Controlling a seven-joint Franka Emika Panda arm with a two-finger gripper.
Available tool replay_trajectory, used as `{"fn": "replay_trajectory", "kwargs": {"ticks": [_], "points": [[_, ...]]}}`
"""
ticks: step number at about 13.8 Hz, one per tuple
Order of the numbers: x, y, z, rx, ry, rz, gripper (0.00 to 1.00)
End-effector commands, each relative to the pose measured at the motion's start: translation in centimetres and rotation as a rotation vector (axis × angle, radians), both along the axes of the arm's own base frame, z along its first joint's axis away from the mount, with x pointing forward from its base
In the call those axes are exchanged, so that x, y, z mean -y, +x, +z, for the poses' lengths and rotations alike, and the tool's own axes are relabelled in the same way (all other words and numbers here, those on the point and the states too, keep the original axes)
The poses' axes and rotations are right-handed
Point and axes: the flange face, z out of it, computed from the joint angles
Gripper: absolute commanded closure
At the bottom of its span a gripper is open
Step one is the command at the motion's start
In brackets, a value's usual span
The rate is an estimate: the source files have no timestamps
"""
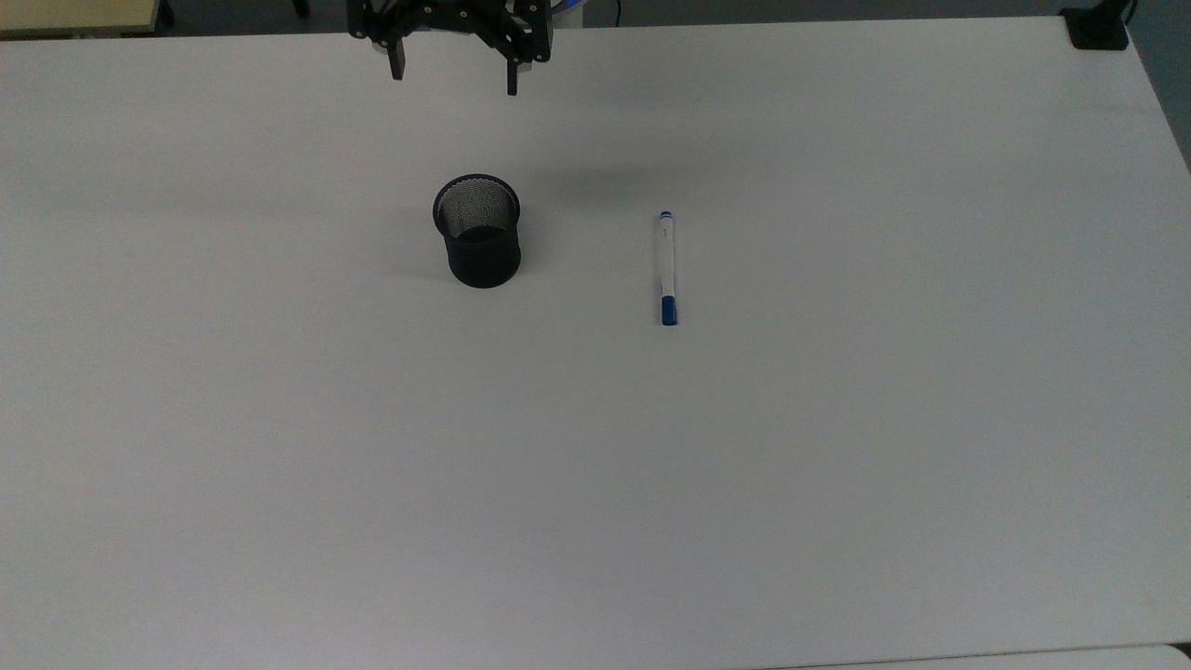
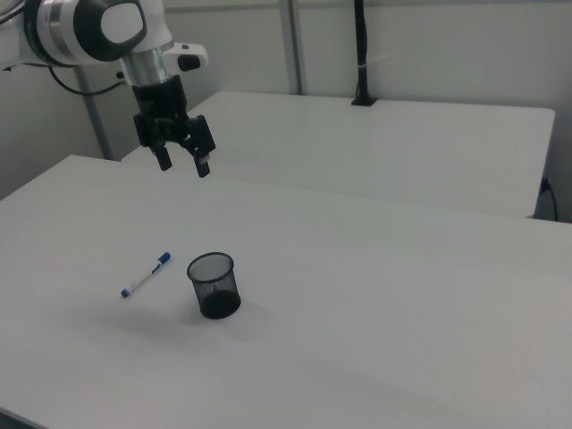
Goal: Insert the marker
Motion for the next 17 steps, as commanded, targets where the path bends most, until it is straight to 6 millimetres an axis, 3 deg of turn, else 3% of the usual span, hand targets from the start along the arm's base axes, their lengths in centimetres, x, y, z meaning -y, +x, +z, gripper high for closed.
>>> {"fn": "replay_trajectory", "kwargs": {"ticks": [1, 12, 14, 17], "points": [[0.2, -0.8, 0.4, -0.016, 0.013, -0.002, 0.0], [0.0, -0.5, -0.1, -0.021, 0.013, 0.006, 0.0], [-1.0, -0.2, -0.7, -0.027, 0.014, 0.024, 0.0], [-5.6, 0.5, -2.2, -0.027, 0.015, 0.097, 0.0]]}}
